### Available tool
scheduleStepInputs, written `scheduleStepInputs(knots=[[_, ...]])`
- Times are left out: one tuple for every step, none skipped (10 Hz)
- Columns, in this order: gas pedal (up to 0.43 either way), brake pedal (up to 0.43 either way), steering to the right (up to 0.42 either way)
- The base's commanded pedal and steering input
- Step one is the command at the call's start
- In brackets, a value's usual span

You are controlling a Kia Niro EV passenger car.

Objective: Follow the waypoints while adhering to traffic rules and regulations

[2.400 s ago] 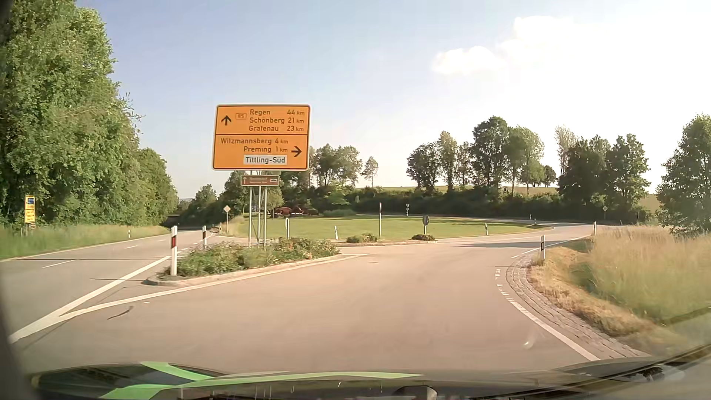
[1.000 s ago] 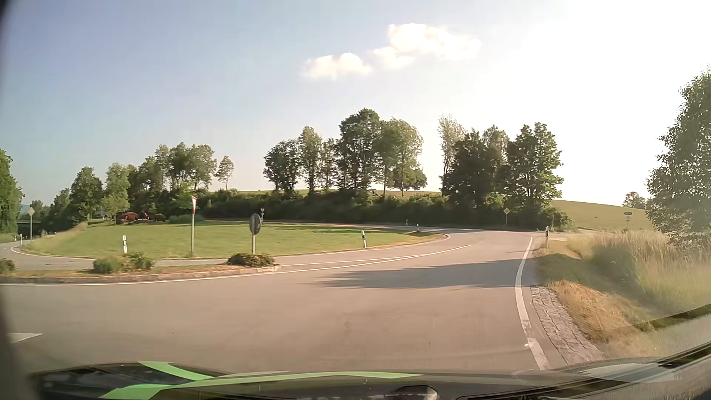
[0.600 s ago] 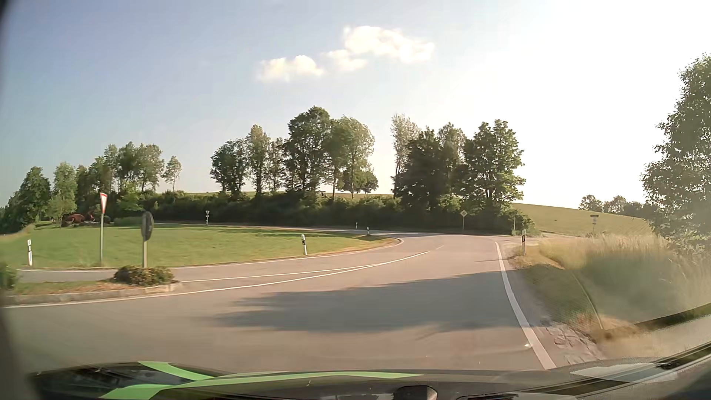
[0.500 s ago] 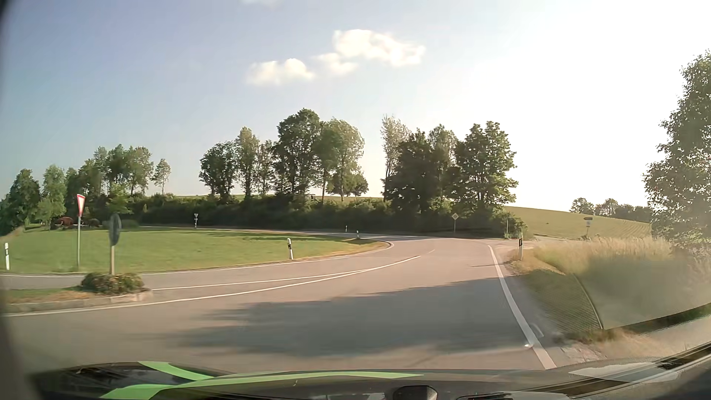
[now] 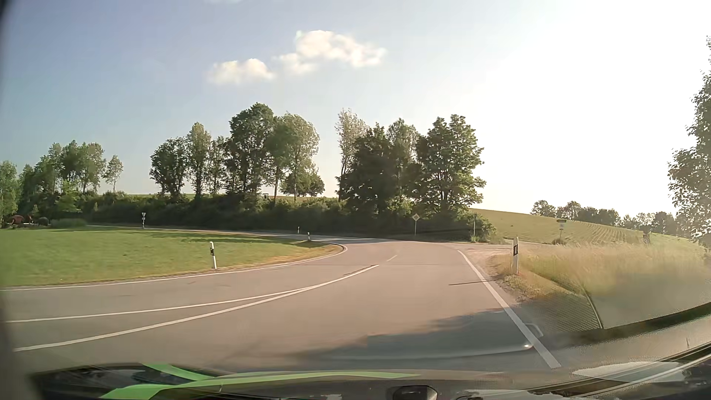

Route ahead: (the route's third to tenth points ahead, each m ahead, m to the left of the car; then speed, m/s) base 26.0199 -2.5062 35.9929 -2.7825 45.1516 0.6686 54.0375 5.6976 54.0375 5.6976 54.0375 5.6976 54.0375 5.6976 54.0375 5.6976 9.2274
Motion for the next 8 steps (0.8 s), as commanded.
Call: scheduleStepInputs(knots=[[0.118, 0.0, 0.068], [0.13, 0.0, 0.063], [0.13, 0.0, 0.06], [0.15, 0.0, 0.053], [0.157, 0.0, 0.046], [0.157, 0.0, 0.04], [0.157, 0.0, 0.036], [0.157, 0.0, 0.036]])
